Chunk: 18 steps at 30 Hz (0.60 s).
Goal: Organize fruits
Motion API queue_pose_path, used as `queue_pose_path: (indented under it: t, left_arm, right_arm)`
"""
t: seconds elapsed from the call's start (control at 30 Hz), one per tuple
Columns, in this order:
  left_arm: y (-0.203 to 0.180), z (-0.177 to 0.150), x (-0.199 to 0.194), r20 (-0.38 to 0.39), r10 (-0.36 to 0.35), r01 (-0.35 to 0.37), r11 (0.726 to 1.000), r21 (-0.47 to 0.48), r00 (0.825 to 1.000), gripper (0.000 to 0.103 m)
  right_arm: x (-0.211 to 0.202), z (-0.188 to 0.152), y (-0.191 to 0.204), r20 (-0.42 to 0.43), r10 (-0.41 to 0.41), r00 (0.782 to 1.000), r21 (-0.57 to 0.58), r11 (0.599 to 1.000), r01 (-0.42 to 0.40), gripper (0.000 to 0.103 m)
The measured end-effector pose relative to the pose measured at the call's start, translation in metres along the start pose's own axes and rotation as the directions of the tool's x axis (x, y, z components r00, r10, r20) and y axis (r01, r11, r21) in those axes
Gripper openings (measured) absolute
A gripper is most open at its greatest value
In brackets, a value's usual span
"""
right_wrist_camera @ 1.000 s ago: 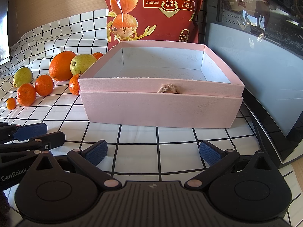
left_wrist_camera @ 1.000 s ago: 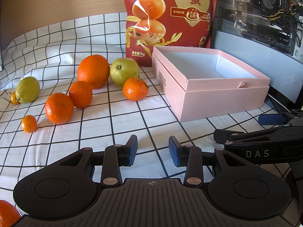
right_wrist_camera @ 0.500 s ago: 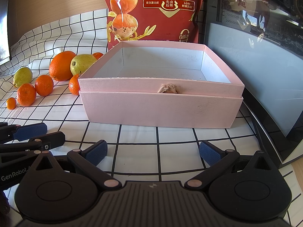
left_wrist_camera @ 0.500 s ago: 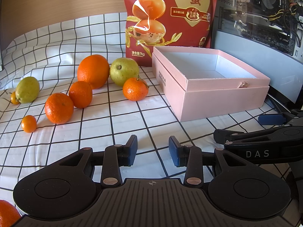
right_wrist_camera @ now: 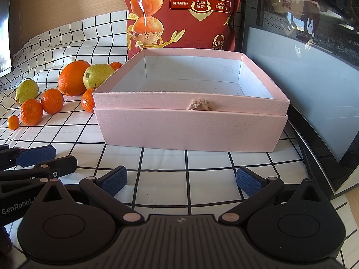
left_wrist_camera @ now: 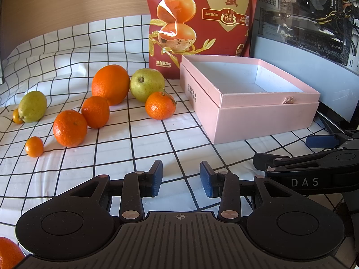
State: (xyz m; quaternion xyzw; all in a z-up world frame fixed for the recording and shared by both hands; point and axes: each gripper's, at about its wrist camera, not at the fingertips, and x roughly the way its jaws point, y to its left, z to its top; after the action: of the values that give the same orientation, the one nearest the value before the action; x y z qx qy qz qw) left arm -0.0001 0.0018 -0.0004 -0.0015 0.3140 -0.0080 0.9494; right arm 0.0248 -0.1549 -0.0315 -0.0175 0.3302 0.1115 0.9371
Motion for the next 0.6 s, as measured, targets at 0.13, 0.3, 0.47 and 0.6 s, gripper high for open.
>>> queue_pose_path:
  t: [0.13, 0.3, 0.47, 0.6]
  left_arm:
    - [0.000, 0.000, 0.000, 0.000, -0.002, 0.002, 1.000, -0.002, 1.000, 0.042]
    - [0.021, 0.010, -0.006, -0.053, -0.160, 0.158, 0.987, -0.044, 0.986, 0.040]
    - [0.065, 0.033, -0.046, 0.000, -0.213, 0.212, 0.973, -0.093, 0.977, 0.040]
    - [0.117, 0.051, -0.075, -0.024, -0.149, 0.143, 0.976, -0.163, 0.989, 0.040]
  right_arm:
    - [0.000, -0.001, -0.001, -0.002, 0.006, 1.000, -0.003, 1.000, -0.006, 0.103]
    - [0.003, 0.011, -0.002, -0.091, -0.009, 0.996, 0.014, 1.000, 0.011, 0.103]
    - [0.002, 0.013, 0.004, -0.139, -0.058, 0.989, 0.046, 0.997, 0.065, 0.103]
    - [0.006, 0.023, 0.007, -0.205, -0.073, 0.976, 0.060, 0.994, 0.087, 0.102]
